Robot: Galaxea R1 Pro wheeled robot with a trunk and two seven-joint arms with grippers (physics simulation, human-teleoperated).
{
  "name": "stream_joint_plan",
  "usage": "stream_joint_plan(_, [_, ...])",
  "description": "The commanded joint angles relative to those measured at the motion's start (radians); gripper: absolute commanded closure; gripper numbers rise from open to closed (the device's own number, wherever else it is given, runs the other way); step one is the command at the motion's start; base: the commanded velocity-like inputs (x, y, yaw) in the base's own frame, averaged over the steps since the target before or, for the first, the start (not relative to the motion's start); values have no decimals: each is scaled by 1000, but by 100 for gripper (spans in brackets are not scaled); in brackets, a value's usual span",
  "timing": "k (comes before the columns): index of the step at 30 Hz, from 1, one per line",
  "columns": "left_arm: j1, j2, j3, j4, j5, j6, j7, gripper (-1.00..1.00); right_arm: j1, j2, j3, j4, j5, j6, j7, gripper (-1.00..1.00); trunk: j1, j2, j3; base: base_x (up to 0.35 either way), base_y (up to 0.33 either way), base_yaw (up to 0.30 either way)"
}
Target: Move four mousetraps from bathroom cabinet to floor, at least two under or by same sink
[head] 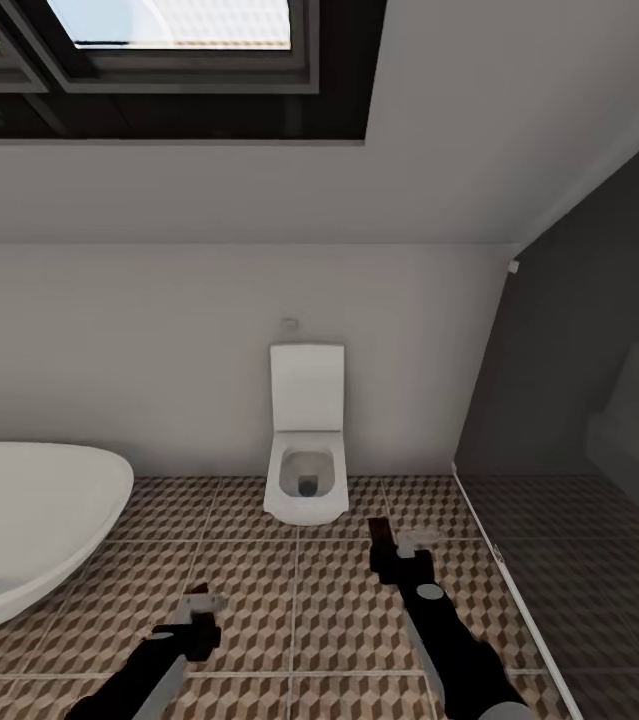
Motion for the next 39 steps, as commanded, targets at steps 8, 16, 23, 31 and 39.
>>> stream_joint_plan(8, [-1,8,107,-152,12,18,11,100,-1,-4,18,-3,9,10,-7,100,1,-2,-2,0,0,0])
stream_joint_plan(16, [-1,7,107,-151,12,23,10,100,0,-4,18,-3,9,10,-6,100,1,-2,-2,0,0,0])
stream_joint_plan(23, [-1,-2,96,-150,12,31,9,100,0,-4,19,-3,9,10,-6,100,24,-44,-24,0,0,0])
stream_joint_plan(31, [-1,-7,92,-152,12,32,9,100,0,-3,20,-3,9,10,-6,100,54,-100,-60,0,0,0])
stream_joint_plan(39, [-1,-8,66,-159,11,32,8,100,0,-3,20,-3,9,10,-6,100,85,-156,-97,0,0,0])
